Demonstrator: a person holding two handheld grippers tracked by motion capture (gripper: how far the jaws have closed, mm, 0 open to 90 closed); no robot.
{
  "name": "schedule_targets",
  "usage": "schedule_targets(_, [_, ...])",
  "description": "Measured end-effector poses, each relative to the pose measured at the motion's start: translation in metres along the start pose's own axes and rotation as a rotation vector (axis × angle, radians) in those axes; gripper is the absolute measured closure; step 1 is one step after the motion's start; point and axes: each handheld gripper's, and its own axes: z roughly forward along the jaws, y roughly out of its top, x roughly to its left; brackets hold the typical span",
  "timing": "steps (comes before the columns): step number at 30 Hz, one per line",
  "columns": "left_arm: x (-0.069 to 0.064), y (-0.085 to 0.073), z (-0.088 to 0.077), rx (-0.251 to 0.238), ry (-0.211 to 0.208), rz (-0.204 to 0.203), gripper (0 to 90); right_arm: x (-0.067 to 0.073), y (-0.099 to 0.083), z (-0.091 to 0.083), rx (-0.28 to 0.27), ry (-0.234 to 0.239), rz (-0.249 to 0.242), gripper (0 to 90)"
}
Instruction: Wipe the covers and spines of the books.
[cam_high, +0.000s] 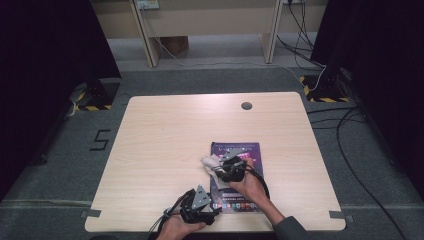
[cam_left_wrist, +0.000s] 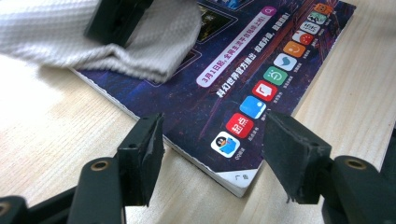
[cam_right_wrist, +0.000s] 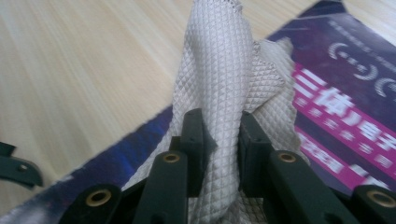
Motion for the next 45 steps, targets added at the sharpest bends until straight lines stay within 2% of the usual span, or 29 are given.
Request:
schedule_targets(6, [0.000, -0.001, -0.003, 0.008, 0.001, 0.002, 35.7, -0.013, -0.009, -0.009, -0.005, -0.023, 0.036, 76.1])
schedule_targets(8, [0.001, -0.002, -0.005, 0.012, -0.001, -0.002, 35.1, -0.010, -0.009, -0.009, -0.002, -0.031, 0.031, 76.1])
schedule_targets(16, [-0.002, -0.010, -0.020, 0.007, -0.010, -0.015, 34.0, 0.012, -0.007, -0.006, 0.007, 0.030, -0.011, 75.8])
schedule_targets(18, [-0.002, -0.011, -0.021, 0.003, -0.009, -0.017, 34.0, 0.014, -0.007, -0.006, 0.008, 0.035, -0.022, 75.8])
schedule_targets(20, [-0.001, -0.011, -0.021, 0.006, -0.010, -0.017, 34.0, 0.012, -0.008, -0.006, 0.007, 0.039, -0.009, 76.0])
schedule_targets(23, [-0.001, -0.012, -0.022, 0.005, -0.009, -0.022, 34.0, 0.007, -0.010, -0.009, 0.010, 0.017, -0.008, 76.0])
schedule_targets(30, [-0.001, -0.013, -0.022, 0.005, -0.004, -0.026, 33.9, -0.018, -0.022, -0.024, 0.010, -0.048, 0.047, 75.9])
schedule_targets(35, [0.000, -0.013, -0.022, 0.009, -0.007, -0.026, 34.0, -0.039, -0.037, -0.040, 0.006, -0.114, 0.092, 75.9])
schedule_targets(38, [0.000, -0.013, -0.023, 0.008, -0.007, -0.029, 34.0, -0.048, -0.044, -0.048, 0.013, -0.152, 0.109, 75.9])
schedule_targets(45, [0.000, -0.012, -0.023, 0.010, -0.009, -0.027, 33.9, -0.064, -0.057, -0.063, 0.014, -0.201, 0.168, 76.0])
